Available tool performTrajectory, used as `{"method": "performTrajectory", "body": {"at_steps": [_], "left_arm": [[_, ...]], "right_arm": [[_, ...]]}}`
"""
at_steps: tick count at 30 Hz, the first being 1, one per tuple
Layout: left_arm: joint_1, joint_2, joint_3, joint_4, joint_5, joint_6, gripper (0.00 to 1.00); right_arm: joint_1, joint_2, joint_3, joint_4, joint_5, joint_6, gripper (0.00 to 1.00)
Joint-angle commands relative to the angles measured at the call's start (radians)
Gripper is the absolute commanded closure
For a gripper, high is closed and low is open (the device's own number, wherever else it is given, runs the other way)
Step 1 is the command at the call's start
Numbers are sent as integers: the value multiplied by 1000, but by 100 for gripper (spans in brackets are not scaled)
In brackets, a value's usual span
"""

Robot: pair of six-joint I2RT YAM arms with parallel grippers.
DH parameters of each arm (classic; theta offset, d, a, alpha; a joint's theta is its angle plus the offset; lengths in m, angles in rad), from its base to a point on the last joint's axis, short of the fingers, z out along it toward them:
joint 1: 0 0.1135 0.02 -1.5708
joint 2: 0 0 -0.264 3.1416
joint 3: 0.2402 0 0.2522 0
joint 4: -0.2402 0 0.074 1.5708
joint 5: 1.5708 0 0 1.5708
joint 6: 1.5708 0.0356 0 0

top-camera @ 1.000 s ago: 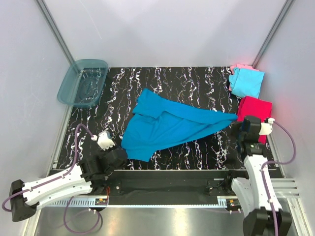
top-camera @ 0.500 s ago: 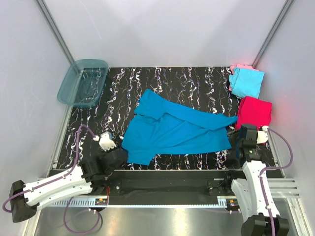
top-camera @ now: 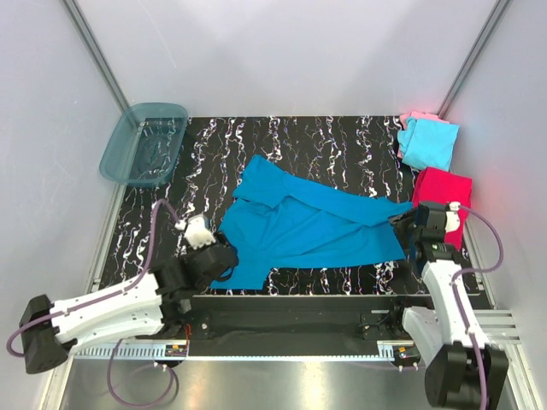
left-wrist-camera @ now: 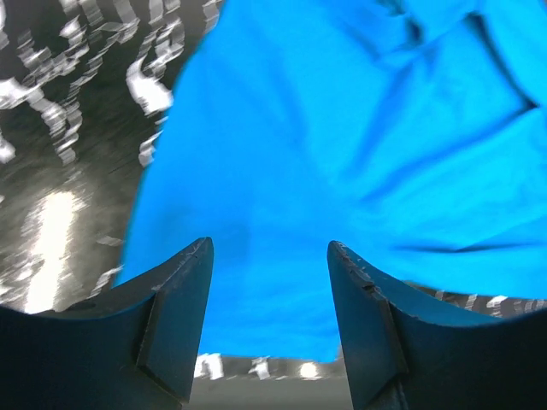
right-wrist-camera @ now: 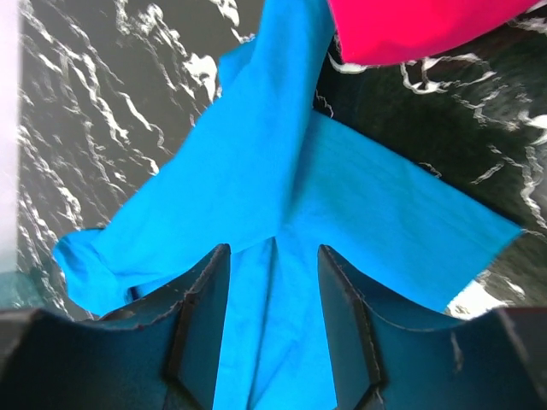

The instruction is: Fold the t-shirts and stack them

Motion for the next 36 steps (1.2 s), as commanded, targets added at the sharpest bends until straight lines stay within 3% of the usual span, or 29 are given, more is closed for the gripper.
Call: {"method": "performTrajectory", "body": {"at_steps": [1, 9, 26, 32, 36], "left_arm": [[12, 122, 88, 144, -30, 87, 39], [26, 291, 127, 256, 18, 104, 40], [26, 199, 89, 201, 16, 78, 45], [26, 193, 79, 197, 16, 69, 46], [26, 204, 73, 201, 18, 61, 48]], "right_arm": [[10, 91, -20, 124, -67, -16, 48], [39, 208, -43, 220, -52, -24, 50], [69, 508, -6, 405, -10, 42, 62], [86, 541, 20, 441, 1, 56, 73], [89, 550, 28, 443, 2, 56, 94]]}}
